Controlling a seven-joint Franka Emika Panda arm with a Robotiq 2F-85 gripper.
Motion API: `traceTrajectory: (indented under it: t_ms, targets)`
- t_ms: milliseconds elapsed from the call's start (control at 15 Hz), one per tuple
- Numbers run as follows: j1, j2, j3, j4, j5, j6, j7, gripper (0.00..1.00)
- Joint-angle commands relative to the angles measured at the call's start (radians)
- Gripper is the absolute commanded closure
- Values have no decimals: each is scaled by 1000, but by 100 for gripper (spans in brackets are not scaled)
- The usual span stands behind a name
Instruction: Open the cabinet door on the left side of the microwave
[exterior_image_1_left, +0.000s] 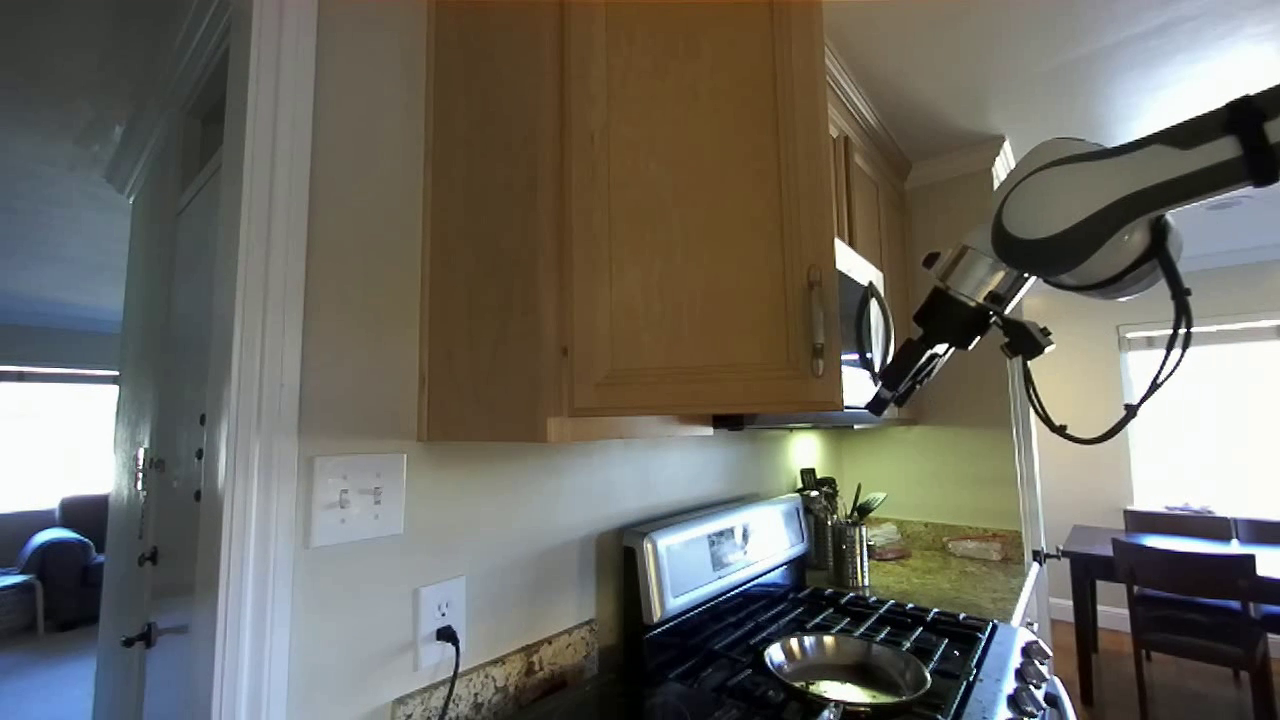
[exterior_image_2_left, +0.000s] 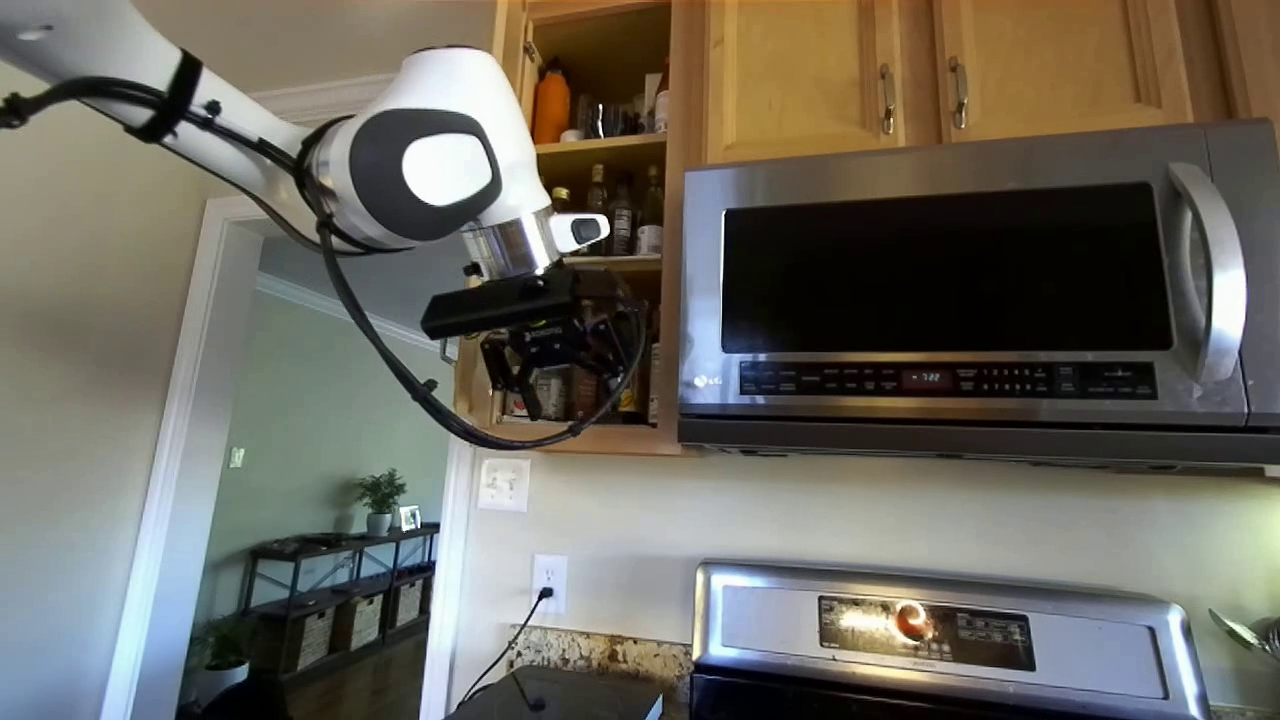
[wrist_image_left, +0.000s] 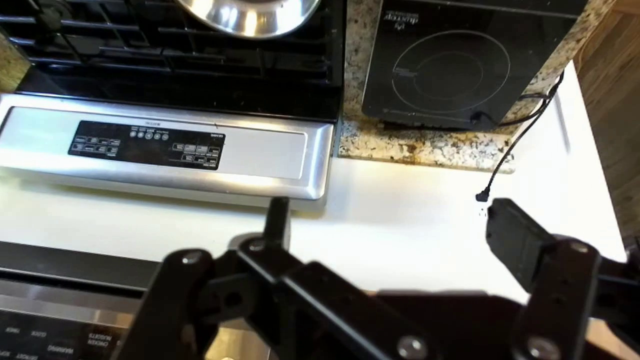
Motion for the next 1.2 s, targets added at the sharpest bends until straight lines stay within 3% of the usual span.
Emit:
traceTrajectory:
  t_ms: [0, 467, 1133]
  targets:
    - [70, 125, -23, 93, 80, 69, -2, 0]
    - [199, 233, 1, 189, 286, 48, -74, 0]
    - [291, 171, 110, 142, 377, -41, -186, 0]
